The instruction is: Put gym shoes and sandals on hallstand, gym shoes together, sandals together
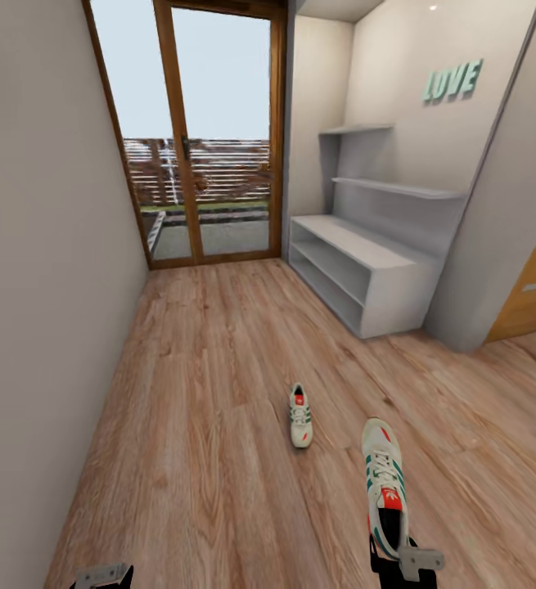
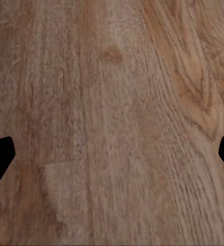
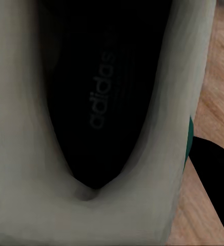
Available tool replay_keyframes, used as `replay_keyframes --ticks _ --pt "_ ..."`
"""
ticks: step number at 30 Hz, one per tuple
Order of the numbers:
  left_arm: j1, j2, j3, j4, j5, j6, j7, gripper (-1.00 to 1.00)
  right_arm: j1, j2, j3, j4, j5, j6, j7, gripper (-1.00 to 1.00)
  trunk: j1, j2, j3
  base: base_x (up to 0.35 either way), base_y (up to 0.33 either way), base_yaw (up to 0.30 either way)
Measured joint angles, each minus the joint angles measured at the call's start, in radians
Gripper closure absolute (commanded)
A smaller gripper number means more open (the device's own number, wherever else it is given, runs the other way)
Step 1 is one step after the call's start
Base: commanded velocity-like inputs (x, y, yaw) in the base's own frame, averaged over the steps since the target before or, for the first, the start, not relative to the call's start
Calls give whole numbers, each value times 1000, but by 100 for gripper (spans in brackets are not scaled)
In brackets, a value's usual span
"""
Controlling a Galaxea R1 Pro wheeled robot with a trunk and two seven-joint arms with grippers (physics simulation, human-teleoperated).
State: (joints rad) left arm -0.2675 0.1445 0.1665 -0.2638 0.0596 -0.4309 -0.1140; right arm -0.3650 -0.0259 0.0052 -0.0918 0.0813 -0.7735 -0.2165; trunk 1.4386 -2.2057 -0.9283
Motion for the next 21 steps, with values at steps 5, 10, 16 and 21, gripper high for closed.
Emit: replay_keyframes --ticks 5,10,16,21 --pt "0 0 0 0 0 0 0 -100 0 0 0 1 0 0 0 100 0 0 -3 337 88 257" --pt "0 0 -1 0 0 0 0 -100 0 0 0 0 0 0 0 100 0 0 -6 319 143 257" --pt "0 0 -1 0 0 0 0 -100 0 0 0 0 0 0 0 100 0 0 -10 310 161 257" --pt "0 -1 -2 0 0 0 0 -100 0 0 0 0 1 0 0 100 0 0 -12 308 164 152"
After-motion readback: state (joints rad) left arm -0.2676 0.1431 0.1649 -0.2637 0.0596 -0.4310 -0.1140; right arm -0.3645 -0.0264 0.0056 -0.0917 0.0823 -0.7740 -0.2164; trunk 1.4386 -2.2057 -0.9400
